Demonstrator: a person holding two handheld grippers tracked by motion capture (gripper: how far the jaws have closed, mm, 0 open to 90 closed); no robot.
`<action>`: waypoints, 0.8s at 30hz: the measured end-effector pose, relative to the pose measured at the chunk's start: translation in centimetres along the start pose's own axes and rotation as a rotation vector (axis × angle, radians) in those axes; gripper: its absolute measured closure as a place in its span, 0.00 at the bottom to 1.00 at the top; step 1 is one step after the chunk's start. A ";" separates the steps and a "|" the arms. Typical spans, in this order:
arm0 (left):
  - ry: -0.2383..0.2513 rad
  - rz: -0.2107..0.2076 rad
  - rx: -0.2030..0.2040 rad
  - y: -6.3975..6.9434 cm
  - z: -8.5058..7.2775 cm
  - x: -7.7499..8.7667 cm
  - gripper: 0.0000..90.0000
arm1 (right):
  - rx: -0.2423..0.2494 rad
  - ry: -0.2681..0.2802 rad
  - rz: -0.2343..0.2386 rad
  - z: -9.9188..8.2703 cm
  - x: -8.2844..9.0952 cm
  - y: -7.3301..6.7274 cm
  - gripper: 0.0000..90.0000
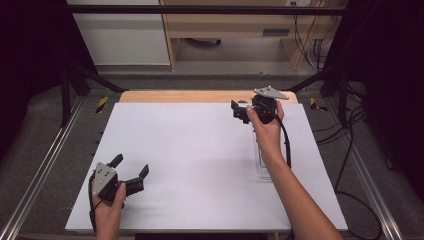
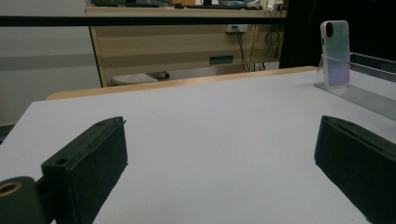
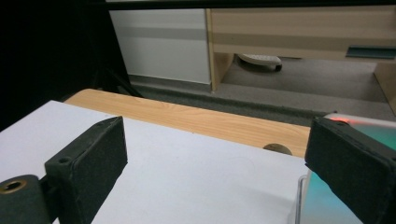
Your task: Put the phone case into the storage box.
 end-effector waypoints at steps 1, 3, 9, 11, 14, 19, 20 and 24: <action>0.000 0.000 0.000 0.0 0.0 0.0 0.03 | 0.000 0.005 0.008 0.1 0.2 -0.1 0.07; -0.002 -0.003 -0.012 -0.4 0.2 0.3 0.03 | 0.011 0.011 0.021 0.4 0.5 -0.4 0.07; -0.007 0.005 -0.008 -1.0 0.2 0.5 0.03 | 0.034 0.025 0.037 0.9 1.2 -0.8 0.08; -0.011 0.004 -0.012 -1.1 0.1 0.6 0.03 | 0.031 0.036 0.043 1.2 1.6 -0.9 0.08; -0.009 0.006 -0.012 -1.2 0.1 0.6 0.03 | 0.032 0.043 0.046 1.4 1.8 -0.9 0.08; -0.015 0.004 -0.016 -1.2 0.0 0.5 0.03 | 0.034 0.048 0.061 1.8 2.5 -0.9 0.08; -0.015 0.004 -0.016 -1.2 0.0 0.5 0.02 | 0.036 0.049 0.063 1.9 2.6 -0.9 0.07; -0.018 0.001 -0.022 -1.2 0.0 0.6 0.02 | 0.028 0.061 0.066 2.0 3.2 -0.8 0.06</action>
Point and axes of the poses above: each handheld gripper's, and its own axes: x roughly backward along the jaws, z roughly out of its top, y roughly to its right, the point moved 5 cm from there along -x, roughly forward along the jaws, and after that the axes turned 14 degrees about y, right-handed, at the moved point
